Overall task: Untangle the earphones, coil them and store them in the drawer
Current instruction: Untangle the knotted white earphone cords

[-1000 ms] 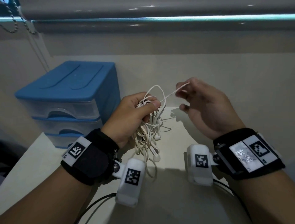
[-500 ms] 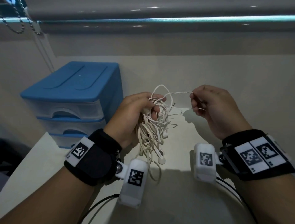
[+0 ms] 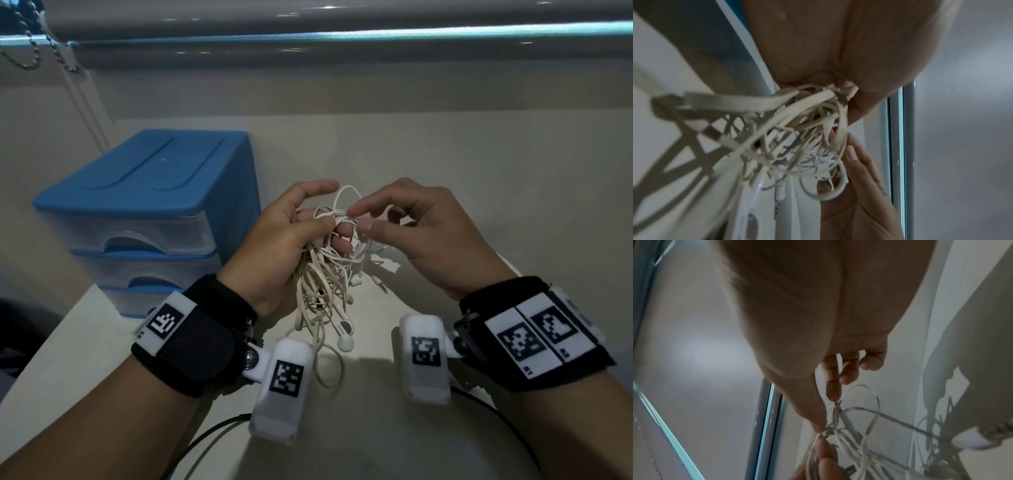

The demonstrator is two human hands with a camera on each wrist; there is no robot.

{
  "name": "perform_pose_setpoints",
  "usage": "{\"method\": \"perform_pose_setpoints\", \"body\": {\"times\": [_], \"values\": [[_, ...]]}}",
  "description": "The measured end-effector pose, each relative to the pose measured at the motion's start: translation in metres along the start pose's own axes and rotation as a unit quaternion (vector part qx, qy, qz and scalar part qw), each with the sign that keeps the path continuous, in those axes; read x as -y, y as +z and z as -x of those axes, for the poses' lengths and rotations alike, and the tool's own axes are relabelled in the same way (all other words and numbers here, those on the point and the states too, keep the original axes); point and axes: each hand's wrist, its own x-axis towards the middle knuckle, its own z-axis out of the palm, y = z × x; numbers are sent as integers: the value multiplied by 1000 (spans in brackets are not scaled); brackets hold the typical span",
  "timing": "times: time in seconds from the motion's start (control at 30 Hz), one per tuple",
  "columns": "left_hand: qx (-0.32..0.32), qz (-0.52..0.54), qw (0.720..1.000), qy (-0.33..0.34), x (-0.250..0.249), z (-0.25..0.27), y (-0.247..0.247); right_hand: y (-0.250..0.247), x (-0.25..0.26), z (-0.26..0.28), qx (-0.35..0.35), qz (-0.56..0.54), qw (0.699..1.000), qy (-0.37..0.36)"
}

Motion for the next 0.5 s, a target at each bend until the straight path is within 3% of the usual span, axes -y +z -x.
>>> {"method": "perform_pose_setpoints", "body": {"times": [0.3, 0.5], "values": [[-1, -1, 1000, -9, 0, -1, -2, 2, -2, -1, -22, 30, 999, 33], [-14, -31, 999, 4, 3, -1, -1, 0, 2, -3, -80, 13, 996, -23]]}}
